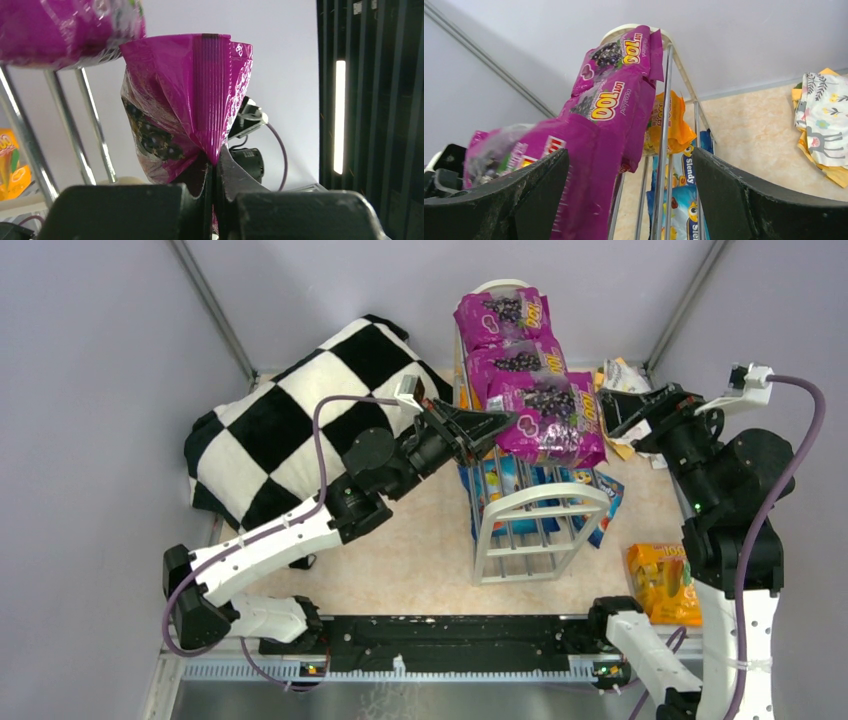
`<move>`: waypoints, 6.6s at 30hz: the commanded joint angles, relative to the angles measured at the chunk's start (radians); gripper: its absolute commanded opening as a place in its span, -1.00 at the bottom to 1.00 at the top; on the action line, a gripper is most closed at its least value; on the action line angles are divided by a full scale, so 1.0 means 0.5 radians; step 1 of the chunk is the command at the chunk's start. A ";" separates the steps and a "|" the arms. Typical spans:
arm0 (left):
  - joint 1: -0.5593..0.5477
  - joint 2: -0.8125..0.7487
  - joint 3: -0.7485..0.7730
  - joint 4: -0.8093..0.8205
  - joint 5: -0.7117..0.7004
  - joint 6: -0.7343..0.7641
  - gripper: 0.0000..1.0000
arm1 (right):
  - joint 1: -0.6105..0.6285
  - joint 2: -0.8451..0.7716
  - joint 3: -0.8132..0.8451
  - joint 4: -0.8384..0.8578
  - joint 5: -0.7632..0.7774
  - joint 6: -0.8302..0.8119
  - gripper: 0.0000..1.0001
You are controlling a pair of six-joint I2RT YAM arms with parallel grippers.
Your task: Place and organize the candy bags onto the shelf
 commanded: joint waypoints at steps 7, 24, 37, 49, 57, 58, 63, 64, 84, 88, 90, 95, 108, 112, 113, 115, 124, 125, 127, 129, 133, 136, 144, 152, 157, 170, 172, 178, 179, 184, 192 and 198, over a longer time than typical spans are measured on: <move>-0.231 -0.147 -0.174 0.523 -0.287 0.052 -1.00 | 0.016 -0.029 0.012 0.036 -0.076 0.042 0.84; -0.292 -0.269 -0.268 -0.066 -0.254 0.041 -0.09 | 0.015 -0.047 0.010 -0.033 -0.076 0.008 0.84; -0.289 -0.440 -0.329 -0.394 -0.550 0.388 0.13 | 0.015 -0.048 -0.022 -0.095 -0.101 -0.028 0.84; -0.261 -0.469 -0.279 -0.560 -0.663 0.809 0.24 | 0.015 0.000 0.197 -0.289 0.148 -0.253 0.84; -0.255 -0.747 -0.030 -0.885 -0.934 2.024 0.97 | 0.016 0.021 0.218 -0.373 0.531 -0.387 0.87; -0.256 -0.770 -0.019 -0.920 -0.992 2.123 0.97 | 0.015 0.039 0.205 -0.365 0.576 -0.385 0.89; -0.255 -0.846 -0.010 -1.007 -1.281 2.555 0.97 | 0.012 0.260 0.142 -0.304 0.702 -0.388 0.80; -0.255 -0.861 -0.015 -1.009 -1.336 2.624 0.97 | 0.005 0.328 0.144 -0.290 0.701 -0.392 0.76; -0.247 -1.249 -0.891 -0.264 -2.028 3.233 0.96 | -0.693 1.570 -0.306 0.431 -0.438 -0.572 0.82; -0.238 -1.239 -0.897 -0.325 -1.997 3.194 0.97 | -0.692 1.832 -0.225 0.309 -0.507 -0.710 0.81; -0.237 -1.233 -0.880 -0.354 -1.987 3.193 0.97 | -0.692 1.939 -0.168 0.247 -0.544 -0.726 0.80; -0.237 -1.222 -0.875 -0.367 -1.978 3.193 0.97 | -0.583 2.083 -0.165 0.187 -0.563 -0.781 0.77; -0.234 -1.199 -0.820 -0.483 -1.962 3.193 0.97 | -0.434 2.035 -0.398 0.350 -0.125 -0.670 0.51; -0.233 -1.205 -0.812 -0.530 -1.966 3.112 0.97 | -0.438 1.972 -0.395 0.367 -0.035 -0.625 0.13; -0.234 -1.209 -0.812 -0.548 -1.967 3.099 0.97 | -0.441 1.961 -0.395 0.370 -0.028 -0.612 0.03; -0.233 -1.215 -0.815 -0.569 -1.970 3.074 0.97 | -0.449 1.934 -0.398 0.370 -0.016 -0.572 -0.15; -0.229 -1.225 -0.828 -0.640 -1.971 2.968 0.97 | -0.740 1.784 -0.498 0.502 -0.003 -0.108 -1.00; -0.229 -1.225 -0.827 -0.644 -1.965 2.955 0.97 | -0.776 1.785 -0.497 0.518 -0.001 -0.018 -1.00; -0.225 -1.222 -0.830 -0.648 -1.960 2.927 0.97 | -0.820 1.774 -0.517 0.577 0.033 0.209 -1.00; -0.225 -1.216 -0.831 -0.657 -1.950 2.893 0.97 | -0.831 1.719 -0.603 0.717 0.113 0.480 -1.00; -0.222 -1.206 -0.819 -0.708 -1.941 2.809 0.97 | -0.828 1.631 -0.758 0.902 0.344 0.988 -1.00; -0.223 -1.222 -0.821 -0.782 -1.944 2.748 0.97 | -0.826 1.601 -0.781 0.857 0.480 1.285 -1.00; -0.217 -1.253 -0.852 -0.784 -1.949 2.721 0.97 | -0.829 1.366 -0.930 0.918 0.352 1.035 -0.28; -0.215 -1.243 -0.864 -0.795 -1.869 2.700 0.97 | -0.957 1.113 -1.205 0.789 -0.080 0.221 0.69; -0.212 -1.217 -0.835 -0.864 -1.810 2.656 0.97 | -1.232 1.013 -1.388 0.813 -0.127 0.079 0.89; -0.208 -1.280 -0.876 -0.869 -1.796 2.589 0.97 | -1.090 0.623 -1.641 0.580 -0.819 0.089 0.77; -0.208 -1.254 -0.876 -0.854 -1.785 2.587 0.97 | -1.081 0.467 -1.668 0.494 -0.810 0.078 0.78; -0.203 -1.182 -0.842 -0.874 -1.705 2.554 0.97 | -1.121 0.454 -1.522 0.431 -0.477 0.116 0.81; -0.203 -1.178 -0.826 -0.903 -1.699 2.539 0.97 | -1.146 0.504 -1.508 0.473 -0.474 0.140 0.81; -0.205 -1.236 -0.797 -1.041 -1.741 2.453 0.97 | -1.167 0.842 -1.482 0.768 -0.413 0.142 0.80; -0.203 -1.378 -0.831 -1.172 -1.832 2.380 0.97 | -1.172 1.244 -1.509 1.019 -0.512 0.000 0.60; -0.203 -1.363 -0.834 -1.129 -1.830 2.414 0.97 | -1.147 1.368 -1.587 1.180 -0.498 -0.028 0.55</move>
